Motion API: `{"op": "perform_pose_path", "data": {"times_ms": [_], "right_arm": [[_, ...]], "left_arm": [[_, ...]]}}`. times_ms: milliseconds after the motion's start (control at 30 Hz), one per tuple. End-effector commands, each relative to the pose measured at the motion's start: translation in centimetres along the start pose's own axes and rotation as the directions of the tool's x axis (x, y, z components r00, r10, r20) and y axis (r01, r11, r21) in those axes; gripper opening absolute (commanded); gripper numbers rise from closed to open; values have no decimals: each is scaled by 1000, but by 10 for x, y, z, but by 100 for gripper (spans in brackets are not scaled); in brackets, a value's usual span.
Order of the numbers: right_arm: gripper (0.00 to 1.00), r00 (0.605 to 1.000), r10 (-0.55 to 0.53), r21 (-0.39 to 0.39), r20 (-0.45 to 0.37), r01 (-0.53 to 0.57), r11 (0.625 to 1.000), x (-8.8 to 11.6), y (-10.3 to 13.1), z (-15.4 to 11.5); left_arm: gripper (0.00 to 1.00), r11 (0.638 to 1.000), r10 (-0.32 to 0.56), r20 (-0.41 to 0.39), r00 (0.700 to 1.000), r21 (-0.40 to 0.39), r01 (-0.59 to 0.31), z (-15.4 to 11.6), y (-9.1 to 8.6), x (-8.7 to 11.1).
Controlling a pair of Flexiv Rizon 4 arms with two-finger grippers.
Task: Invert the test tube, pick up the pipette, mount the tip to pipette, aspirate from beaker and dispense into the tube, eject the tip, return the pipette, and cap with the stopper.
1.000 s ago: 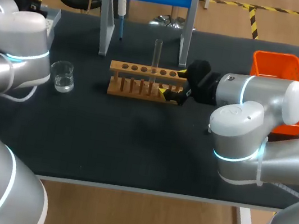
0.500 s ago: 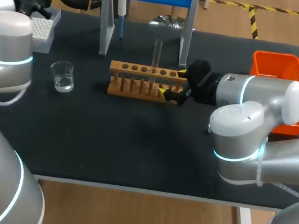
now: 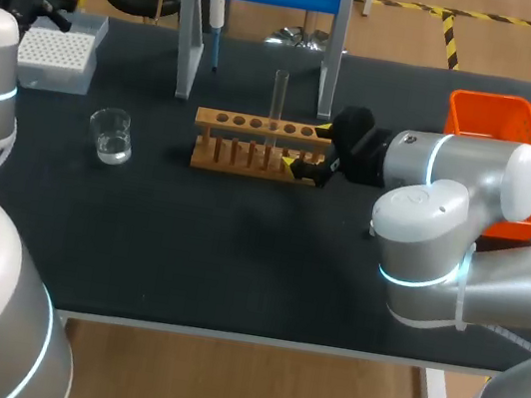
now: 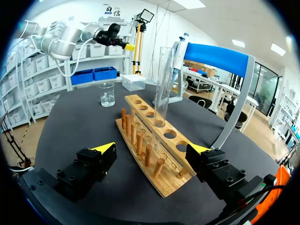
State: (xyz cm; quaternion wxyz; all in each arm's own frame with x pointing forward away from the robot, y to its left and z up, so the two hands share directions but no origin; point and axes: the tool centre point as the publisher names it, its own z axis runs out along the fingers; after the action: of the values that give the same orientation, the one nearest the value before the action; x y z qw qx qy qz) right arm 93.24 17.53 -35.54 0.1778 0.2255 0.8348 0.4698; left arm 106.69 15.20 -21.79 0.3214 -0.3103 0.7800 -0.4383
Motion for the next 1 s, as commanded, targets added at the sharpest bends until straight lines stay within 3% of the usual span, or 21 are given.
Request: {"op": "perform_pose_path", "data": {"times_ms": [33, 233, 500, 700, 833, 1000], "right_arm": [[100, 1000, 0, 4, -2, 0, 1000, 0, 1, -1], [100, 1000, 0, 4, -2, 0, 1000, 0, 1, -1], [100, 1000, 0, 4, -2, 0, 1000, 0, 1, -1], [100, 1000, 0, 4, -2, 0, 1000, 0, 1, -1], [100, 1000, 0, 4, -2, 0, 1000, 0, 1, -1], [100, 1000, 0, 4, -2, 0, 1000, 0, 1, -1]], "left_arm": [[0, 997, 51, -179, 983, -54, -62, -25, -25, 44], [0, 990, 126, -315, 941, -13, -137, -67, -60, 123], [0, 987, 160, -463, 872, 71, -144, -91, -91, 190], [0, 979, 200, -599, 776, 84, -187, -96, -111, 256], [0, 972, 218, -653, 726, 81, -219, -101, -120, 288], [0, 971, 222, -685, 694, 90, -222, -100, -130, 313]]}}
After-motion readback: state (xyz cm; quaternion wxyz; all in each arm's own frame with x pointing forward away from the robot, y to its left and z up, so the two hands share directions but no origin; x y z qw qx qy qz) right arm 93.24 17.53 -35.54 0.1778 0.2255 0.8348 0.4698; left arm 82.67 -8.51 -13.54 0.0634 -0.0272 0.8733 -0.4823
